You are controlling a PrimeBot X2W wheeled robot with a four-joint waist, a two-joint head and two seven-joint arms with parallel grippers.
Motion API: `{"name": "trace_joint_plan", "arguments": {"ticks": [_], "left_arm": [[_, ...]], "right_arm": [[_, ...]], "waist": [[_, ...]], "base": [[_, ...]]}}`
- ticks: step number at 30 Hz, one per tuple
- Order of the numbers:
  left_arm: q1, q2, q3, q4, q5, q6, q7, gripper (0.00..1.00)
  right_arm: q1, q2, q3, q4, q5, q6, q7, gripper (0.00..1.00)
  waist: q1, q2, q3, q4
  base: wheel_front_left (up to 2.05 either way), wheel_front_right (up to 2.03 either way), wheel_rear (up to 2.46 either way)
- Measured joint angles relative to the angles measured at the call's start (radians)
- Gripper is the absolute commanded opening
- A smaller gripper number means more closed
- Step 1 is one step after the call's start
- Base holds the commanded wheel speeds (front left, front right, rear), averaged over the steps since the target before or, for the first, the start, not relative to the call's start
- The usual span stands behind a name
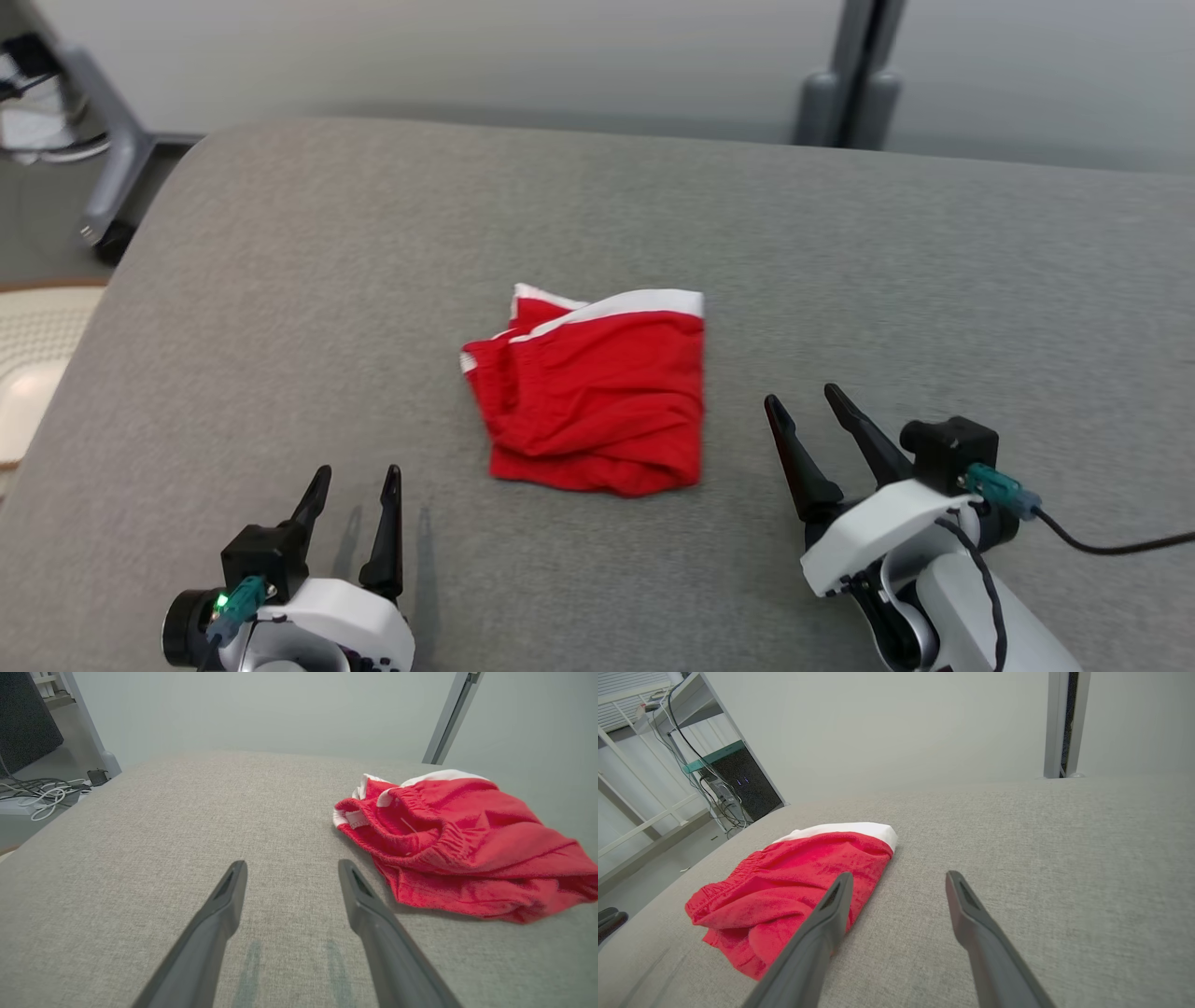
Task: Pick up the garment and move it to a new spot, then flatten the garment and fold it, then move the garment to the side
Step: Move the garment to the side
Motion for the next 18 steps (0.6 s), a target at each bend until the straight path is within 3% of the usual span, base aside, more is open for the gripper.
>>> {"name": "trace_joint_plan", "arguments": {"ticks": [13, 15, 16, 18], "left_arm": [[-0.016, 0.001, -0.025, -0.002, -0.026, 0.006, 0.000, 1.00], [-0.016, 0.001, -0.026, -0.003, -0.028, 0.006, 0.000, 1.00], [-0.016, 0.001, -0.026, -0.003, -0.028, 0.007, 0.000, 1.00], [-0.017, 0.000, -0.025, -0.005, -0.030, 0.009, 0.000, 1.00]], "right_arm": [[-0.150, 0.001, 0.050, 0.250, 0.110, 0.000, -0.001, 1.00], [-0.175, -0.002, 0.068, 0.285, 0.124, -0.001, -0.004, 0.49], [-0.186, -0.005, 0.078, 0.294, 0.145, -0.001, -0.005, 0.00], [-0.208, -0.006, 0.109, 0.311, 0.158, -0.001, -0.005, 0.00]], "waist": [[0.0000, 0.0000, 0.081, 0.180], [0.0000, 0.0000, 0.092, 0.192], [0.0000, 0.0000, 0.096, 0.195], [0.0000, 0.0000, 0.101, 0.192]], "base": [[0.00, 0.00, 0.00], [0.00, 0.00, 0.00], [0.00, 0.00, 0.00], [0.00, 0.00, 0.00]]}}
